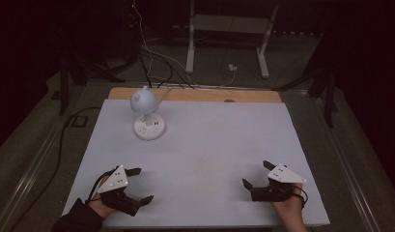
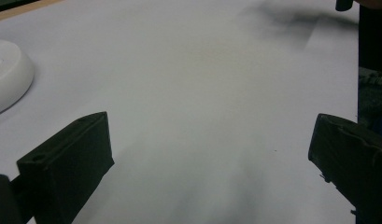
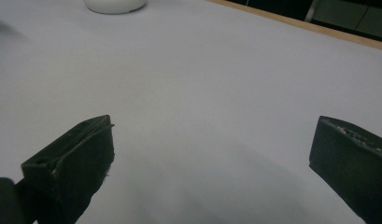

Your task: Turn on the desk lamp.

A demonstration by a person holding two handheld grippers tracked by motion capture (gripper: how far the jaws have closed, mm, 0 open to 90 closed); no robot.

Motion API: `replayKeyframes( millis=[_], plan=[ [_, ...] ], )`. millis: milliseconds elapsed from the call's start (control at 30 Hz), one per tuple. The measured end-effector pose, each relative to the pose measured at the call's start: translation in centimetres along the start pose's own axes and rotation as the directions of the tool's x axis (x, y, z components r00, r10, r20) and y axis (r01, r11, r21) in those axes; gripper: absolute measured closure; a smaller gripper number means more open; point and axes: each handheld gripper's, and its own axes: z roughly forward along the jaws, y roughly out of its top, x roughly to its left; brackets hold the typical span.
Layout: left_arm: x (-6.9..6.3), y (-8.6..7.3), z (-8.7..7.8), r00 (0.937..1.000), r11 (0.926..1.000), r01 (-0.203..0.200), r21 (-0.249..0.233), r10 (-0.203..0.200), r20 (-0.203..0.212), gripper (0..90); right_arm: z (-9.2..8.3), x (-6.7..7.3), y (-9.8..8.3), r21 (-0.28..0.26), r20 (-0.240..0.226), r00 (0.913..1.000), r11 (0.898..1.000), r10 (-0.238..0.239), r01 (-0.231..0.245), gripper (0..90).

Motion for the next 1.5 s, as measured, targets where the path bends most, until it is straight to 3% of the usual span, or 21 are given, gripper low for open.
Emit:
replayKeyframes(
  millis=[200,533,700,867,967,1167,1500],
  plan=[
    [0.1,0.0,0.0,1.0000,1.0000,0.003,0.001,-0.003,-0.003,0.2,-0.1,0.1,0.2,-0.004,-0.005,0.9995,1.000,-0.030,0.030,0.0],
    [0.1,0.0,0.6,0.9997,0.9996,-0.007,0.027,0.006,0.022,0.2,0.4,0.1,-0.3,-0.002,-0.021,0.9995,1.000,-0.022,0.022,0.0],
    [0.0,0.0,0.4,0.9996,0.9998,-0.008,0.019,0.008,0.027,0.2,0.6,0.4,-0.1,0.030,-0.076,0.9970,0.999,-0.015,0.018,0.0],
    [-0.3,-0.1,0.3,0.9987,0.9994,-0.025,0.026,0.024,0.045,0.2,0.1,0.7,0.2,-0.007,-0.071,0.9972,1.000,-0.026,0.026,0.0],
    [-0.5,0.0,0.4,0.9980,0.9991,-0.033,0.026,0.032,0.055,0.2,-0.1,0.7,0.3,-0.027,-0.069,0.9976,1.000,-0.005,0.003,0.0],
    [-0.7,0.1,0.6,0.9970,0.9984,-0.043,0.036,0.040,0.066,0.2,-0.1,0.8,0.4,-0.038,-0.082,0.9965,0.999,0.015,-0.018,0.0],
    [-1.1,0.7,0.5,0.9939,0.9976,-0.065,0.024,0.062,0.091,0.2,-0.2,0.9,0.6,-0.053,-0.077,0.9970,0.999,0.003,-0.007,0.0]
  ],
)
